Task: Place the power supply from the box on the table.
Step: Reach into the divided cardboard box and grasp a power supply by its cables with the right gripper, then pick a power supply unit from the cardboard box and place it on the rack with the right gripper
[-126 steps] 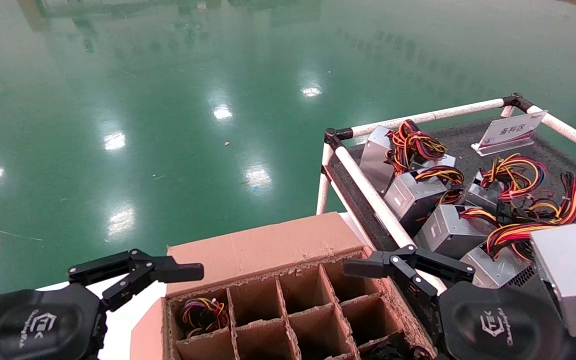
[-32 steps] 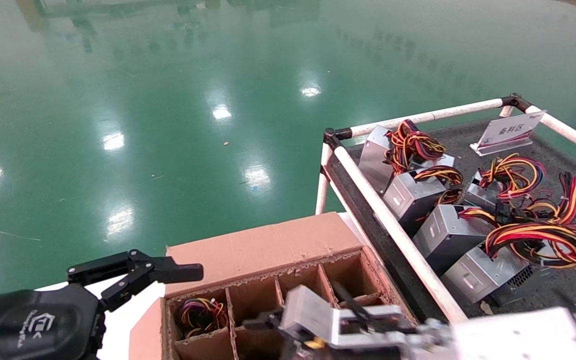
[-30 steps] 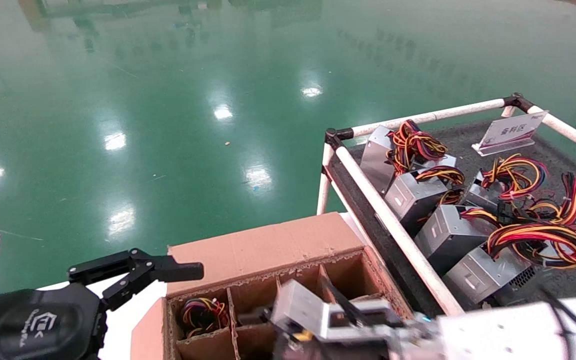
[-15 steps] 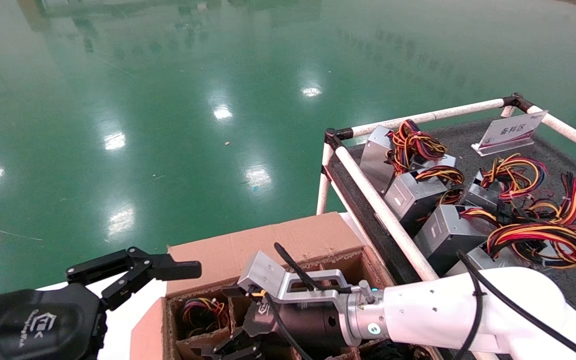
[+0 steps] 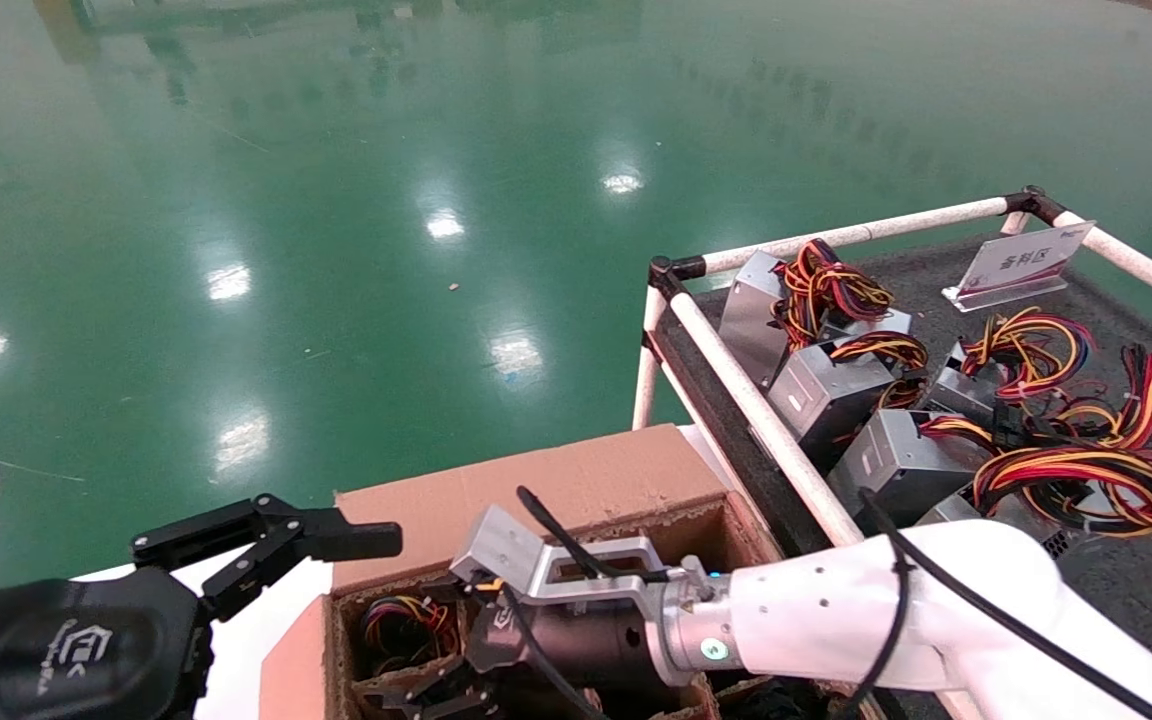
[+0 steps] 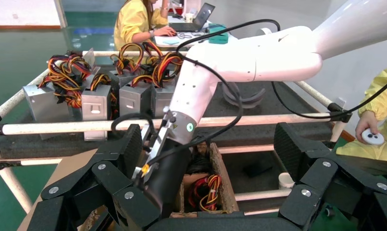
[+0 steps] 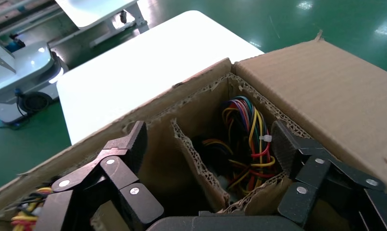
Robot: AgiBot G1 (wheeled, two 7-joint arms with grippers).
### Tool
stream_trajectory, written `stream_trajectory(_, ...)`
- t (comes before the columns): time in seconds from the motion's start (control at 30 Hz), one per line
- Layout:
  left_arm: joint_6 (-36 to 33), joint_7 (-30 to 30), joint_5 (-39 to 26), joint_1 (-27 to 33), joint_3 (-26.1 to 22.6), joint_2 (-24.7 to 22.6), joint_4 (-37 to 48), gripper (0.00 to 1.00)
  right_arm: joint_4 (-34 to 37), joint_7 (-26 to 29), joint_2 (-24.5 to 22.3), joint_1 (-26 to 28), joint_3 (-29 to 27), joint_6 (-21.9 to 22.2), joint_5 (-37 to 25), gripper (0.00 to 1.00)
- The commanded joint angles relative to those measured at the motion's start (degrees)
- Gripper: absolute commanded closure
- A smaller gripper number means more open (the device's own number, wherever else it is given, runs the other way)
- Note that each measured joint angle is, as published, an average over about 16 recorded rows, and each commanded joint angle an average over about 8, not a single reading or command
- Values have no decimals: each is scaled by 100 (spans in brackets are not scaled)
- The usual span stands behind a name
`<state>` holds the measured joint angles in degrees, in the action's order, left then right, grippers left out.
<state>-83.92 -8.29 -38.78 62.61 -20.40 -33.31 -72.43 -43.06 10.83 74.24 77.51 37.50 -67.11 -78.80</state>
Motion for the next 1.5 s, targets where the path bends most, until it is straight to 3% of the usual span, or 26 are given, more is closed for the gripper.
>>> stream_trajectory(0.03, 0, 0, 0, 0, 0, 0, 0, 0, 118, -47, 79, 47, 17, 21, -26, 61)
stream_trajectory(1.07, 1, 1, 1, 1, -2, 1, 0, 0, 1047, -468, 274, 196, 369, 198, 425, 45)
stream_trajectory(1.13, 1, 1, 1, 1, -2, 1, 0, 0, 1098, -497, 274, 197, 399, 193, 459, 55)
stream_trajectory(1.33, 1, 1, 2, 1, -3, 1, 0, 0, 1210, -563, 283, 210, 461, 171, 613, 98)
stream_trajectory(1.5, 1, 1, 2, 1, -3, 1, 0, 0, 1279, -533, 281, 257, 500, 112, 775, 100)
